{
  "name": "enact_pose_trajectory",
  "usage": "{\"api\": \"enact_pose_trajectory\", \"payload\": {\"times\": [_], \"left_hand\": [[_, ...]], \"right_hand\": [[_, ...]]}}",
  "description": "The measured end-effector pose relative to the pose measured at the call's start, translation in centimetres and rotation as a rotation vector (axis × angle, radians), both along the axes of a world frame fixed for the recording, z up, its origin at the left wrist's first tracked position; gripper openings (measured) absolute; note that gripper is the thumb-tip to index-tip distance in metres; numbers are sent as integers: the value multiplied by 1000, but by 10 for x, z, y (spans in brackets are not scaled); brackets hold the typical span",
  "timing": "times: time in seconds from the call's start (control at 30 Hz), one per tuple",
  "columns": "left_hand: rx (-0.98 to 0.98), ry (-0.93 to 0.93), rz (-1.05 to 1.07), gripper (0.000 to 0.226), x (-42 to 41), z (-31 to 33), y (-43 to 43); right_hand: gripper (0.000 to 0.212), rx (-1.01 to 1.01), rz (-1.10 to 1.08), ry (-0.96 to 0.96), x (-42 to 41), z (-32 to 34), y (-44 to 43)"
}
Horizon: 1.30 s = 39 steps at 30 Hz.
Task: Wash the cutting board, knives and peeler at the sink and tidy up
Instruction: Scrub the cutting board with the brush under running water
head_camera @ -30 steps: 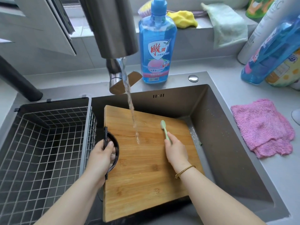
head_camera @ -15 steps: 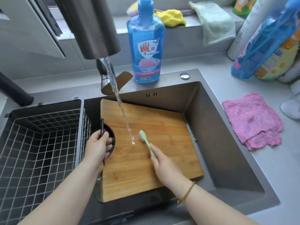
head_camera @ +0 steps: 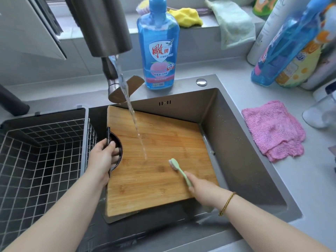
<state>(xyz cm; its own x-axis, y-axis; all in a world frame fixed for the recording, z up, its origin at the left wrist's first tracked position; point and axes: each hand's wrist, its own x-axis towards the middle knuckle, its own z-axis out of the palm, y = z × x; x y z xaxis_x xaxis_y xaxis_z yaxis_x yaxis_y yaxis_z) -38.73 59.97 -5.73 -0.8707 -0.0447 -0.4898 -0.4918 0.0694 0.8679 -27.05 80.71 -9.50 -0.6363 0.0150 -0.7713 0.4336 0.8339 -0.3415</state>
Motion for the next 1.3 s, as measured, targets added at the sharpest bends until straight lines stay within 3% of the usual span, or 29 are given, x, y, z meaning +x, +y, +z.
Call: {"api": "enact_pose_trajectory", "payload": {"times": [0.13, 0.2, 0.37, 0.57, 0.7, 0.9, 1.07, 1.2, 1.3], "left_hand": [[1, -8, 5, 25, 0, 0, -1], [-2, -11, 13, 24, 0, 0, 0], [6, -30, 33, 17, 0, -3, -1], [1, -35, 51, 21, 1, 0, 0], [1, -41, 48, 32, 1, -1, 2], [-31, -52, 38, 34, -1, -4, 0], [-24, -47, 37, 22, 1, -6, 0], [-55, -12, 36, 30, 5, -7, 7], [-92, 9, 17, 29, 12, -12, 11]], "right_hand": [[54, -141, 200, -12, 5, 15, -19], [55, -120, 279, 5, 8, 12, -21], [59, 53, 162, -75, 5, -3, 11], [58, -45, 338, -88, 19, 5, 3], [62, 98, 180, -147, 15, -8, 30], [54, -172, 4, -83, 3, -9, 10], [49, 84, -330, 80, -27, -26, 46], [45, 48, -265, 354, -47, -27, 32], [44, 27, -488, 404, -70, -46, 36]]}}
